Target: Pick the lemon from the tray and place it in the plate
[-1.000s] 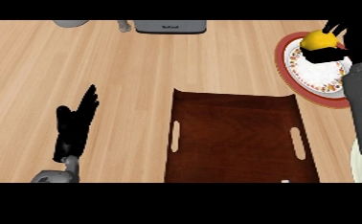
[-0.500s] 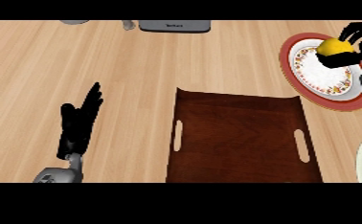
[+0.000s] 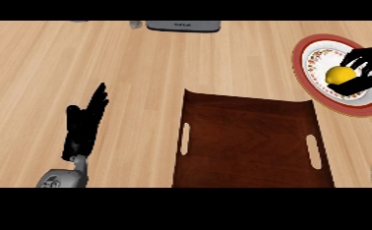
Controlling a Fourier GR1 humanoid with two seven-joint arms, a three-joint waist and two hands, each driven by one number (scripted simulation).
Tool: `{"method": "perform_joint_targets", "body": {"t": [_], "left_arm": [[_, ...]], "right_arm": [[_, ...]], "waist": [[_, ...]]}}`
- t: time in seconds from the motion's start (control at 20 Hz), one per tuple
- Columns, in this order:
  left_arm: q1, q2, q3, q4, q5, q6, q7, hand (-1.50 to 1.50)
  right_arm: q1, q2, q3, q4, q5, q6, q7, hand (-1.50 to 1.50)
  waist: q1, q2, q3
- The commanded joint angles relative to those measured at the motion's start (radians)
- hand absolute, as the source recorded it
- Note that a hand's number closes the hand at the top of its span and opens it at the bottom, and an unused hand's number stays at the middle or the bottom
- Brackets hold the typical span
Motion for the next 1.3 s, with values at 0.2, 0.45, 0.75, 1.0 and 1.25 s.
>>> {"method": "perform_joint_targets", "body": {"t": [0.2, 0.45, 0.75, 1.0, 1.25], "left_arm": [[0.006, -0.014, 0.009, 0.043, -0.001, -0.002, -0.053, 0.0], [0.002, 0.01, 0.031, 0.013, 0.003, 0.0, -0.02, 0.0], [0.022, -0.007, 0.004, 0.002, -0.013, 0.004, -0.013, 0.0], [-0.002, -0.014, 0.015, -0.001, -0.004, 0.003, -0.005, 0.0], [0.013, -0.012, 0.005, -0.019, -0.005, -0.009, 0.011, 0.0]], "right_arm": [[0.019, -0.069, -0.031, 0.046, -0.04, 0.147, -0.239, -1.5], [0.015, -0.021, -0.222, 0.025, -0.244, 0.154, -0.393, -1.5], [0.001, -0.133, -0.376, 0.069, -0.409, 0.386, -0.41, -1.5], [0.058, -0.144, -0.38, 0.076, -0.423, 0.468, -0.447, -1.5], [0.076, -0.095, -0.375, 0.056, -0.43, 0.467, -0.498, -1.5]], "waist": [[-0.005, 0.001, 0.001], [-0.022, -0.007, 0.003], [-0.021, -0.008, 0.002], [-0.005, 0.0, 0.002], [0.001, -0.001, 0.002]]}}
